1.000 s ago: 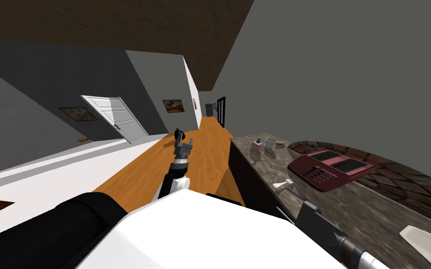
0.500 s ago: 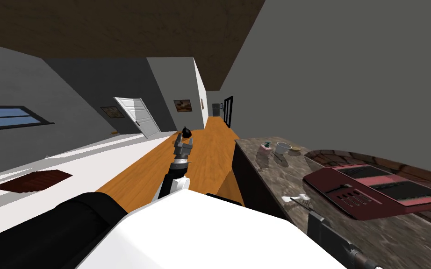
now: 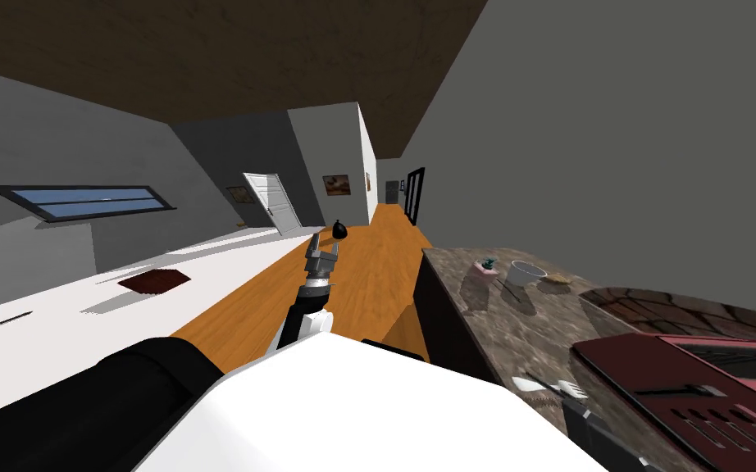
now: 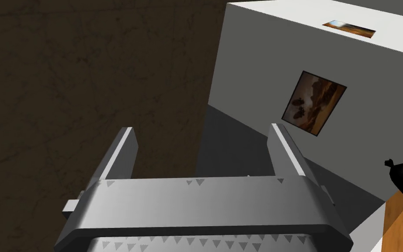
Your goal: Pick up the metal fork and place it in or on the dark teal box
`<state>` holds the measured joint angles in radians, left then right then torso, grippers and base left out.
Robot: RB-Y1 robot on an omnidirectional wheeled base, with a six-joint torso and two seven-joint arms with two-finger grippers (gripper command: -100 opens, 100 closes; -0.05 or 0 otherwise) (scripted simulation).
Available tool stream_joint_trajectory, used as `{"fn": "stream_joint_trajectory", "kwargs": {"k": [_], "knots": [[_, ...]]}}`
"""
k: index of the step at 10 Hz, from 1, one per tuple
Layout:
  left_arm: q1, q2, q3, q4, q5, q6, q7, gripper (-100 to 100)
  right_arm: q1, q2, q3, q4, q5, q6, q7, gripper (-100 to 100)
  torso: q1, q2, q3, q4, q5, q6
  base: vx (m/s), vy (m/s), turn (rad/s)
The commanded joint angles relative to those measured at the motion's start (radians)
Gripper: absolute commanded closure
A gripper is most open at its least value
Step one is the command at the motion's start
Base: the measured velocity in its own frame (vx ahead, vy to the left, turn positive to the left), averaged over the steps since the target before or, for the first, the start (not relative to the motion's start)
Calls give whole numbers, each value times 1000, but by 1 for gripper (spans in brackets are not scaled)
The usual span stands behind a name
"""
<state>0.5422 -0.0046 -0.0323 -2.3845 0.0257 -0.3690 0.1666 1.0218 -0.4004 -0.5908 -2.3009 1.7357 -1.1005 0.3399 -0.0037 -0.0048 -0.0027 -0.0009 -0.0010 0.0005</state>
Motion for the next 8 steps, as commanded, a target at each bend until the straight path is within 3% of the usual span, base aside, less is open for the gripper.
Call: {"fn": "stream_joint_trajectory", "kwargs": {"k": [1, 7, 8], "knots": [[0, 0, 0, 0, 0, 0, 0, 0, 13, -20, -23, 10, 50, -39, 8, -100, 0, 0, 0, 0, 0, 0, 39, -65, 404], [0, 0, 0, 0, 0, 0, 0, 0, 49, -85, -72, 44, 202, -138, 33, -100, 0, -1, 0, 0, 0, 1, 34, -78, 254], [0, 0, 0, 0, 0, 0, 0, 0, 46, -76, -65, 42, 189, -125, 33, -100, -1, 0, 0, 0, 0, 1, 9, -40, 39]]}}
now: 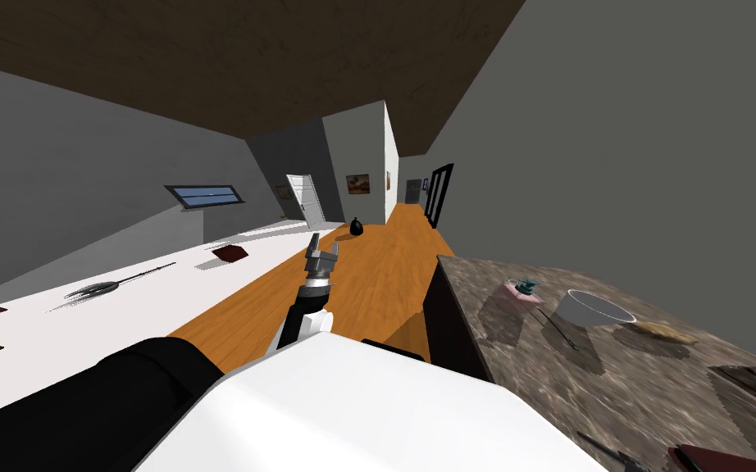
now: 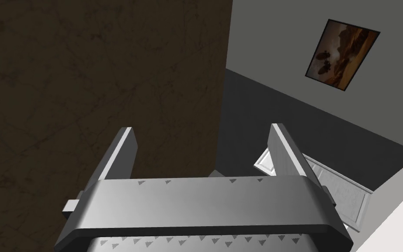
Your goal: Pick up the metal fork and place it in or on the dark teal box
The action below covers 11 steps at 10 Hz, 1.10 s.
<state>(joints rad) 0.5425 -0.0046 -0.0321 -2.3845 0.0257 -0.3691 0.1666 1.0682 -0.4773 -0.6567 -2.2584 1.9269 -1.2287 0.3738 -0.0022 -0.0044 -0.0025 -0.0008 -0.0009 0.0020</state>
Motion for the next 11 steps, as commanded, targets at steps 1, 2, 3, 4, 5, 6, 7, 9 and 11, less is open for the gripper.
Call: {"fn": "stream_joint_trajectory", "kwargs": {"k": [1, 2, 3, 4, 5, 6, 7, 9, 11], "knots": [[0, 0, 0, 0, 0, 0, 0, 0, 0, 0, 0, 0, 0, 0, 0, 0, 0, 0, 0, 0, 0, 0, 2, -8, -5], [0, 0, 0, 0, 0, 0, 0, 0, -36, -9, 26, 20, 32, 7, -31, -100, 2, 1, 0, 0, 1, 0, -52, 8, 138], [0, 0, 0, 0, 0, 0, 0, 0, -48, -12, 34, 26, 43, 9, -42, -100, 3, 3, 2, 1, 1, -1, -80, 9, 77], [0, 0, 0, 0, 0, 0, 0, 0, -72, -18, 51, 39, 64, 14, -63, -100, 4, 5, 3, 1, 1, 0, -88, 5, 48], [0, 0, 0, 0, 0, 0, 0, 0, -96, -23, 68, 53, 86, 18, -84, -100, 3, 6, 4, 1, 1, 0, -96, 2, 86], [0, 0, 0, 0, 0, 0, 0, 0, -108, -26, 76, 59, 97, 21, -94, -100, 3, 7, 4, 2, 1, 0, -71, 0, 74], [0, 0, 0, 0, 0, 0, 0, 0, -100, -27, 67, 58, 84, 18, -82, -100, 3, 6, 3, 1, 1, 0, -24, -2, 19], [0, 0, 0, 0, 0, 0, 0, 0, -102, -27, 68, 59, 86, 20, -85, 100, 2, 3, 1, 0, 0, 1, 0, 0, 0], [0, 0, 0, 0, 0, 0, 0, 0, -102, -28, 69, 59, 86, 18, -84, 100, 2, 2, 1, 0, 0, 1, 0, 0, 0]]}}
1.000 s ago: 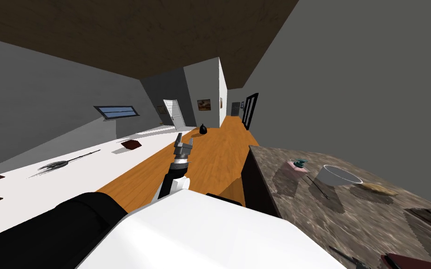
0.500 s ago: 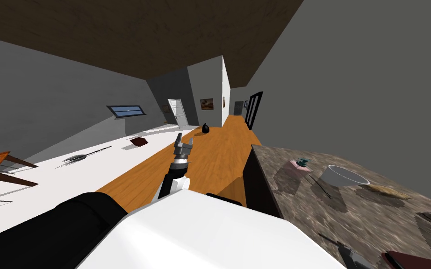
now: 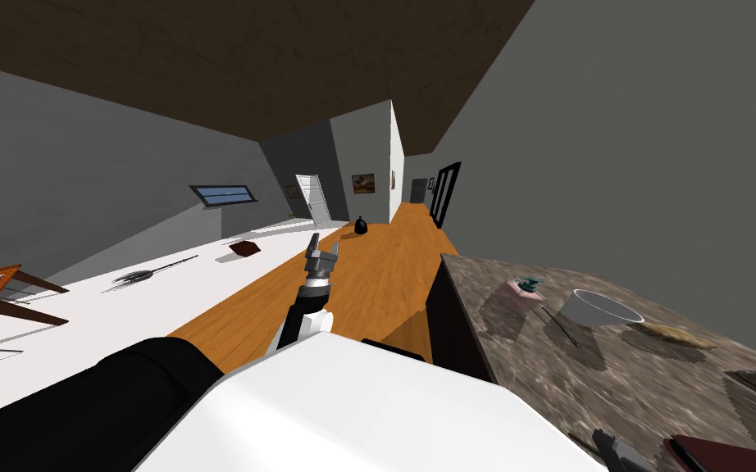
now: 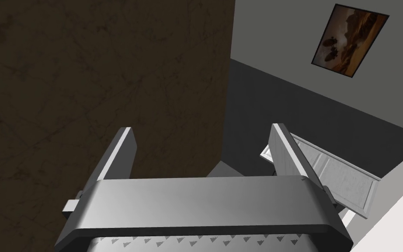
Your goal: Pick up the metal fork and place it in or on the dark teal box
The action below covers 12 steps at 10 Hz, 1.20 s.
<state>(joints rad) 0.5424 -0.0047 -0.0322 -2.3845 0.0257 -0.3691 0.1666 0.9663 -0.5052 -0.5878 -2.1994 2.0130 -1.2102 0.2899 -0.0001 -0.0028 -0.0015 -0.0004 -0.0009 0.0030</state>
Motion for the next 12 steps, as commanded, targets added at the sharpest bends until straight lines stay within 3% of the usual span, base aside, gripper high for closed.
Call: {"fn": "stream_joint_trajectory", "kwargs": {"k": [1, 2, 3, 6, 7, 8, 9, 12], "knots": [[0, 0, 0, 0, 0, 0, 0, 0, 0, 0, 0, 0, 0, 0, 0, 100, 0, 0, 0, 0, 0, 0, 0, 0, 0], [0, 0, 0, 0, 0, 0, 0, 0, 0, 0, 0, 0, 0, 0, 0, 0, 0, 0, 0, 0, 0, 0, 0, 0, 0], [0, 0, 0, 0, 0, 0, 0, 0, 30, 10, -18, -20, -22, -5, 21, 100, 0, 0, 0, 0, 0, 0, 55, 3, -76], [0, 0, 0, 0, 0, 0, 0, 0, 102, 28, -69, -59, -86, -18, 84, 100, 0, -7, -4, -1, 0, 1, 113, -5, -120], [0, 0, 0, 0, 0, 0, 0, 0, 86, 24, -58, -48, -73, -15, 69, 100, 0, -6, -4, -1, 0, 0, 35, -4, -20], [0, 0, 0, 0, 0, 0, 0, 0, 88, 24, -60, -49, -75, -15, 74, 0, 0, -4, -2, -1, 0, 0, 7, 0, 6], [0, 0, 0, 0, 0, 0, 0, 0, 93, -5, -93, -53, -102, -27, 63, 100, 0, -2, -1, 0, 0, 0, -41, 19, 73], [0, 0, 0, 0, 0, 0, 0, 0, 100, -47, -144, -58, -148, -48, 46, 100, 2, 6, 4, 1, 1, 0, -90, 28, 44]]}}
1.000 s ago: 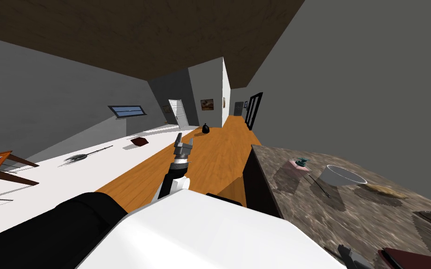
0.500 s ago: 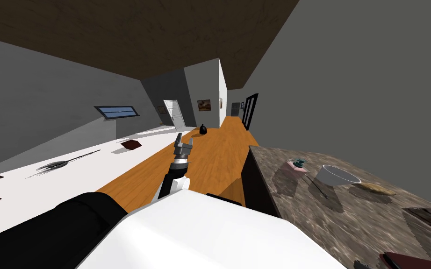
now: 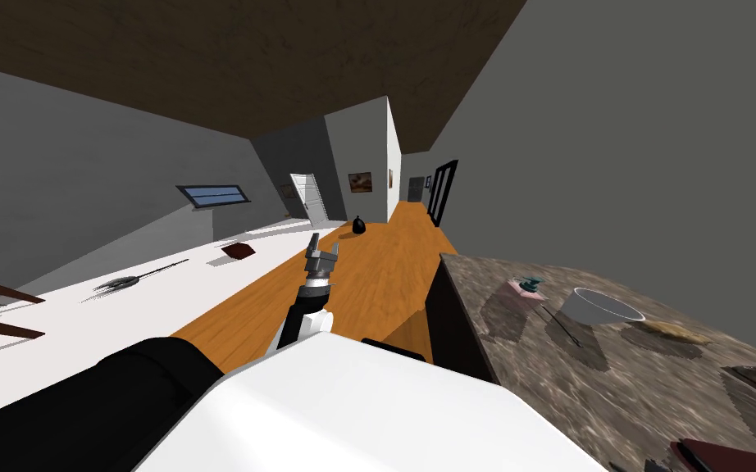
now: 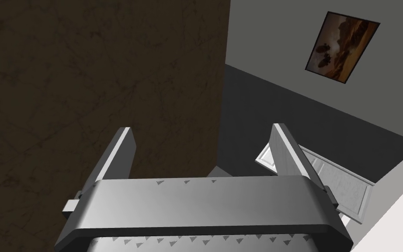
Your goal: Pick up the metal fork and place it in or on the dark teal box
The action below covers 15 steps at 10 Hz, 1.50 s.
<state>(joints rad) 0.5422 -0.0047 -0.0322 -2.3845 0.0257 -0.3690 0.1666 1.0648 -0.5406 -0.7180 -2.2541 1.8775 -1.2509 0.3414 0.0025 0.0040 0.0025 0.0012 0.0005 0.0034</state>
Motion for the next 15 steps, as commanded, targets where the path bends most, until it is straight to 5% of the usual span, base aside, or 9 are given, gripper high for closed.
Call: {"fn": "stream_joint_trajectory", "kwargs": {"k": [1, 15], "knots": [[0, 0, 0, 0, 0, 0, 0, 0, 5, -28, -34, -5, -31, -16, -13, 100, 0, 0, 0, 0, 0, 0, -101, 27, 36], [0, 0, 0, 0, 0, 0, 0, 0, 49, -246, -335, -43, -285, -143, -119, 100, 2, 2, 2, 1, 2, -2, -110, 33, 37]]}}
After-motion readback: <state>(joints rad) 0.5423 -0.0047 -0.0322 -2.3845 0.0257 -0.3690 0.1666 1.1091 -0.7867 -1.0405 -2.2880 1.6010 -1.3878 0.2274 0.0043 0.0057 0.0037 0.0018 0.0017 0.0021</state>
